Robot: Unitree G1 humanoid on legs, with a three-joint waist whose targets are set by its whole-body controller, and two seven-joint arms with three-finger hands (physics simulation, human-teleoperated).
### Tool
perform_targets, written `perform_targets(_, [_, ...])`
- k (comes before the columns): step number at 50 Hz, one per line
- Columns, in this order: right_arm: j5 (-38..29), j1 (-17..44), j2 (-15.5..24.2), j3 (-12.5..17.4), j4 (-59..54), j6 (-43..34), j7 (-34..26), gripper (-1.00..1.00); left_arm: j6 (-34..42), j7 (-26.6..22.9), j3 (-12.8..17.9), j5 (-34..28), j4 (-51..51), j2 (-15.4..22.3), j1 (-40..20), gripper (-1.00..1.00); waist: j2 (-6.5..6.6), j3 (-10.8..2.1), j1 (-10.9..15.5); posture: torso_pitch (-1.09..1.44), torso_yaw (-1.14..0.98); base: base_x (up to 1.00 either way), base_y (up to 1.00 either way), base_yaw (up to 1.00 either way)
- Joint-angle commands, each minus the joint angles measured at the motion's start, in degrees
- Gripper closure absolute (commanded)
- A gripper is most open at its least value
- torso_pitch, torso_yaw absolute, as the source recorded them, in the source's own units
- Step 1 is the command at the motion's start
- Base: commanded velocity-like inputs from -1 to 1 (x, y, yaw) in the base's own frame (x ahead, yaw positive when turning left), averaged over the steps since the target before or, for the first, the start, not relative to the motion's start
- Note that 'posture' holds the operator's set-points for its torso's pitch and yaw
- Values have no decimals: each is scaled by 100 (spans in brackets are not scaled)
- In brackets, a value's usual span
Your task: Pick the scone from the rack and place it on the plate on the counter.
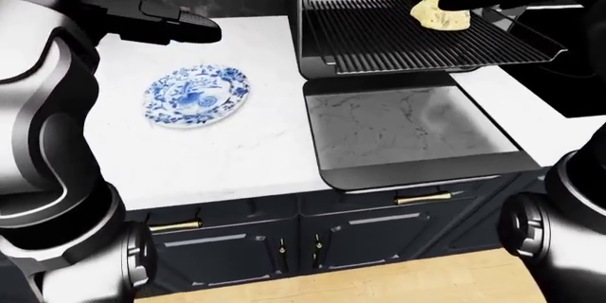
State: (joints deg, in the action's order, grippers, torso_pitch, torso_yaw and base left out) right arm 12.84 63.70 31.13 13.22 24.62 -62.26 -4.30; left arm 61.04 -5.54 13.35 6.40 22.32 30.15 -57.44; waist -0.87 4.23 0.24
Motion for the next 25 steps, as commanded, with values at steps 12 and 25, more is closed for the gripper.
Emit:
perform_targets(12, [8,161,128,58,5,220,129,-100,-278,8,10,-80,-10,24,-192,-100,-192,-237,41,0,0,0,16,0])
perform_targets(25, [116,171,115,104,-22,264,285,-100,-256,-45,5,-137,2,7,-208,-100,-61,-21,-7,0,0,0,14,0])
